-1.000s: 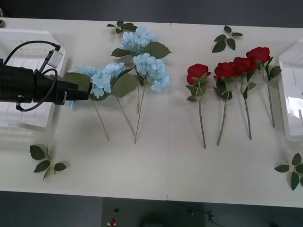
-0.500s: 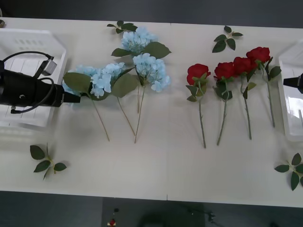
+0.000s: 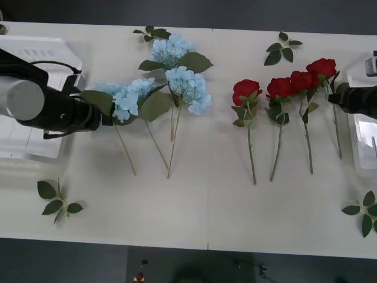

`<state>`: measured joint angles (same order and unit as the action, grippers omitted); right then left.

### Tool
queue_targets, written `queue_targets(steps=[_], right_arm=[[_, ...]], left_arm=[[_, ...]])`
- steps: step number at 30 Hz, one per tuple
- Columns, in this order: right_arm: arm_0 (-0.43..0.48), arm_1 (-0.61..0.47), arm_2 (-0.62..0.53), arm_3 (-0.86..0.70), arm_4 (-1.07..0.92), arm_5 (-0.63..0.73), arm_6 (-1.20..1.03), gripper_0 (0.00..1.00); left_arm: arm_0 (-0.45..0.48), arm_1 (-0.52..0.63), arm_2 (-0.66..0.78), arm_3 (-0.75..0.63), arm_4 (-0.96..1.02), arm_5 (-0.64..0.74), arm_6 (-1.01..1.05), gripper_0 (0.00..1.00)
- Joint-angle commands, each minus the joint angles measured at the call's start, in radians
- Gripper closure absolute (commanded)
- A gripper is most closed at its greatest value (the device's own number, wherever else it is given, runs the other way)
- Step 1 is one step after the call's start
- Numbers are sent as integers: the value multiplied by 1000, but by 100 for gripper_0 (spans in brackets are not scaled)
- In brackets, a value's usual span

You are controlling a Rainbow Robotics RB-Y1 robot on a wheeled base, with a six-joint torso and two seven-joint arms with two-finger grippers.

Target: Put the red flowers into the right box and the blue flowers into the left box

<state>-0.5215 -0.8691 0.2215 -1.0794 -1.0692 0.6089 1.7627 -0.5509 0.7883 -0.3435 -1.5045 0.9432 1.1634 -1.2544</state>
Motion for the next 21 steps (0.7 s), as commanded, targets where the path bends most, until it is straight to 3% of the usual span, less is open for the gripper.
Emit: queue_targets(steps=[1,10,21], right_arm=[[-52,39,-19,53,11,-31,11,0],[-101,121,-19,139,26,-77,12,0],[-110,177,-19,179,55,-123,12,0]], left_arm=[[-23,-66,17,-65,-144,58,161,0],[-23,-216,17,-62,-465,177,190,0],[-26,-307,-12,3,-580,188,185,0]])
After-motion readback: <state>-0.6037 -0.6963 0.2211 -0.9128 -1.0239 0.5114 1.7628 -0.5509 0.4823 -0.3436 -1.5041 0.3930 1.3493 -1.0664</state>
